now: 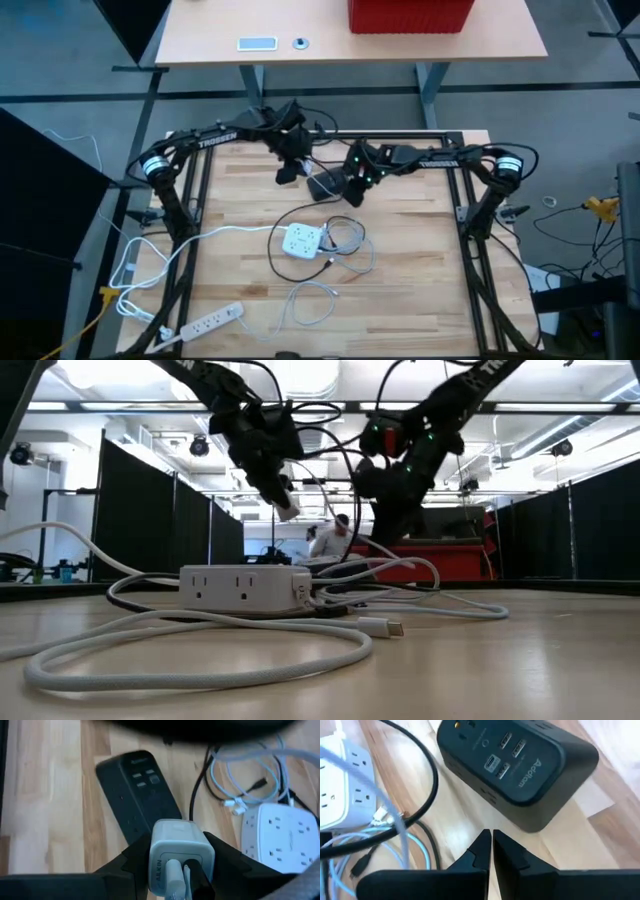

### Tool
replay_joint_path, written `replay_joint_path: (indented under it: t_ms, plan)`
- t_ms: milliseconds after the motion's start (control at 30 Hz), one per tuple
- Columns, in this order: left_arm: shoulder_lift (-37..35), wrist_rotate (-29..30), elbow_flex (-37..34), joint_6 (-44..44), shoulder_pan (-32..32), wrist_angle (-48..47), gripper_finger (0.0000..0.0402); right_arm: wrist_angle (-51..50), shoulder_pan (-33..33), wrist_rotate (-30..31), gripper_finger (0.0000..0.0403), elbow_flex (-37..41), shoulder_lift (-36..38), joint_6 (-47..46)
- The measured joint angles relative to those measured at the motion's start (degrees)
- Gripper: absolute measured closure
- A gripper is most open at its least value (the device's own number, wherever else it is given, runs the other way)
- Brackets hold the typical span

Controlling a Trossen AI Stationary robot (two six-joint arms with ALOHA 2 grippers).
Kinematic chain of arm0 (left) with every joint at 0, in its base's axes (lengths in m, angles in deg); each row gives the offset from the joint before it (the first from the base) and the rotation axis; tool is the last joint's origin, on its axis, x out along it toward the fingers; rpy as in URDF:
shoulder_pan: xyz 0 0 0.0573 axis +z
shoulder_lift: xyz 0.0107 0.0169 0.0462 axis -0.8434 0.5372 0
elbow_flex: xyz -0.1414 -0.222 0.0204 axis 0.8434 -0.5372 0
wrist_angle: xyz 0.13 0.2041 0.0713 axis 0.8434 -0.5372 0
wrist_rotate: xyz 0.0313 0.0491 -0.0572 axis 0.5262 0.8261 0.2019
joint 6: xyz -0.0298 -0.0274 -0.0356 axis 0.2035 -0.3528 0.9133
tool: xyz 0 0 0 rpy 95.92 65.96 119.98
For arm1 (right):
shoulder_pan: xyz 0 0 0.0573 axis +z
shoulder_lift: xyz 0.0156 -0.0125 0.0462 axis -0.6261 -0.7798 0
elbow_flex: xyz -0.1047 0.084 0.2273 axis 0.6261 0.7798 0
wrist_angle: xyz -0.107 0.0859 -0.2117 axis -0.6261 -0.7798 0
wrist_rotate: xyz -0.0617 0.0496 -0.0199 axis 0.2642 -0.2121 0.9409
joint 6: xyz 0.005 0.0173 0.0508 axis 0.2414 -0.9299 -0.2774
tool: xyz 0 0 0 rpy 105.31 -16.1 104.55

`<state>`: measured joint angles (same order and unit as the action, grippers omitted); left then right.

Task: Insert USB
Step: Insert the white charger adapter with USB cables into the black outlet extension

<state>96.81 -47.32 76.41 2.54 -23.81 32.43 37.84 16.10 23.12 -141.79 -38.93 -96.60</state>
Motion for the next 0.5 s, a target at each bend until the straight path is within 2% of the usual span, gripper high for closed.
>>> replay_joint_path:
  t_ms: [200,500]
  plan:
    - [-1.2,4.1,0.0,-2.6,1.1,-3.4,0.0270,0.3,0.8,-2.0,0.0403,-0.5,0.1,0.4]
    - [-1.3,4.2,-0.3,-5.1,3.3,-8.1,0.0271,5.6,1.0,-3.0,0.0403,2.5,-0.4,0.5]
